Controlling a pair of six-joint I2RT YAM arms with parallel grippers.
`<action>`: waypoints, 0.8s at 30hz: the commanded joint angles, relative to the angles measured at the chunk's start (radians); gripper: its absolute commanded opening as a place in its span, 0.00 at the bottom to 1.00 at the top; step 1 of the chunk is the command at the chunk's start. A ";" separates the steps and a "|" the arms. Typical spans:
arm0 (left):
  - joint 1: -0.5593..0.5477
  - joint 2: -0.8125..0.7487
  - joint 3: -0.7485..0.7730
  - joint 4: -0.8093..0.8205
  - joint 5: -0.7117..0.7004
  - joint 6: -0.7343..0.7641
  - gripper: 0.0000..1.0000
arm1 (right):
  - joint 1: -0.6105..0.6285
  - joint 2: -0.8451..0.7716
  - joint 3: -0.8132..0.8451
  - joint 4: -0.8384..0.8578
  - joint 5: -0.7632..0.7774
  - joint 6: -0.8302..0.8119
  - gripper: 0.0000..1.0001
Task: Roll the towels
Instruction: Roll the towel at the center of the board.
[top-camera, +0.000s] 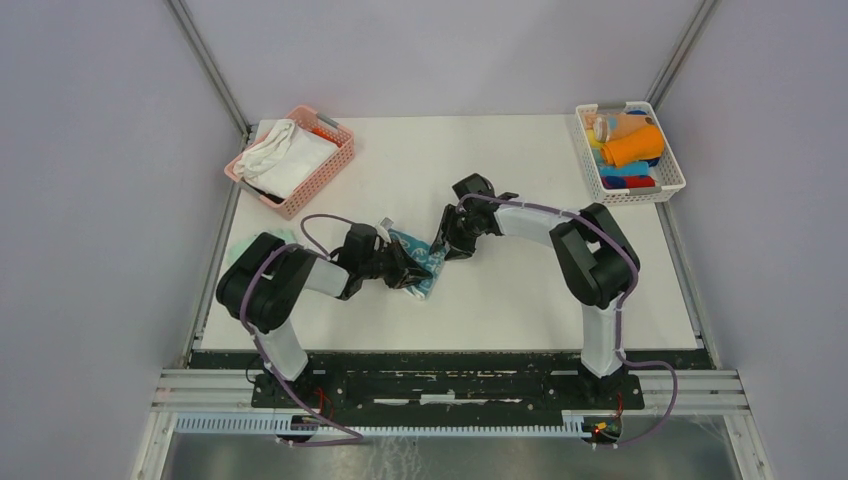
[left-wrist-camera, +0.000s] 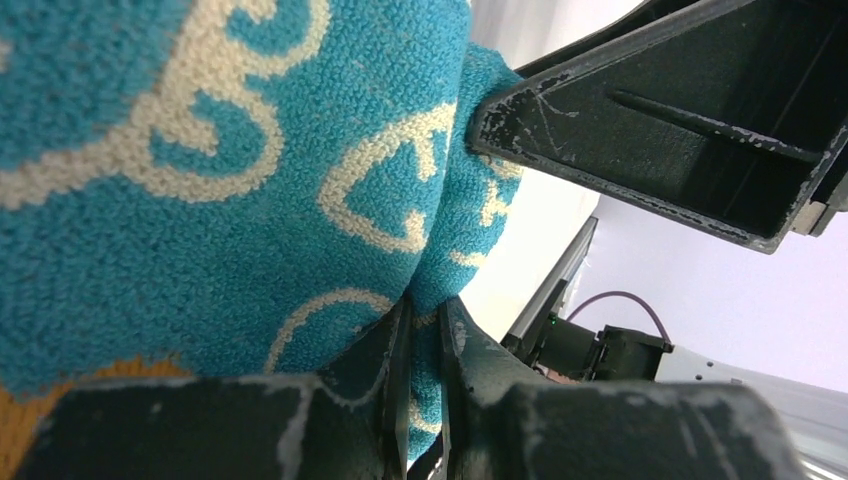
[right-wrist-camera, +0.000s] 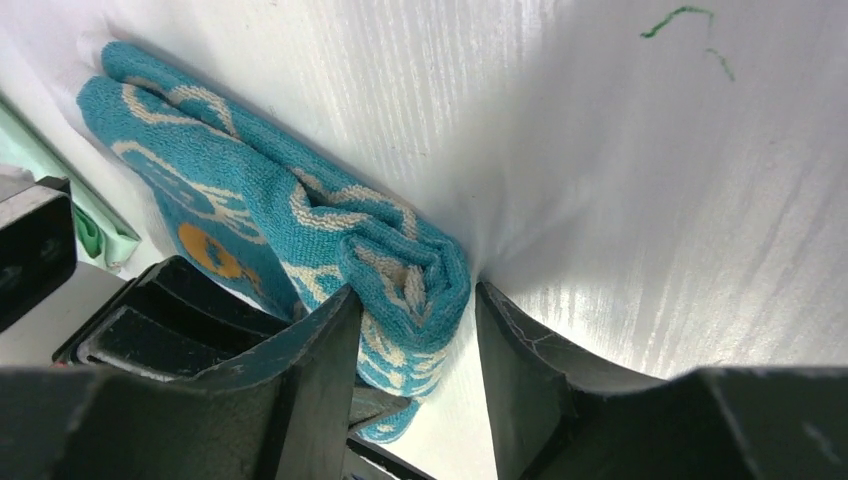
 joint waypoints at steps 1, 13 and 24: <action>-0.033 -0.019 0.012 -0.119 -0.117 0.013 0.18 | 0.028 0.049 0.096 -0.156 0.071 -0.040 0.53; -0.137 -0.186 0.057 -0.354 -0.357 0.126 0.38 | 0.052 0.098 0.219 -0.367 0.228 -0.147 0.18; -0.477 -0.401 0.240 -0.715 -1.025 0.360 0.60 | 0.063 0.100 0.267 -0.405 0.234 -0.155 0.05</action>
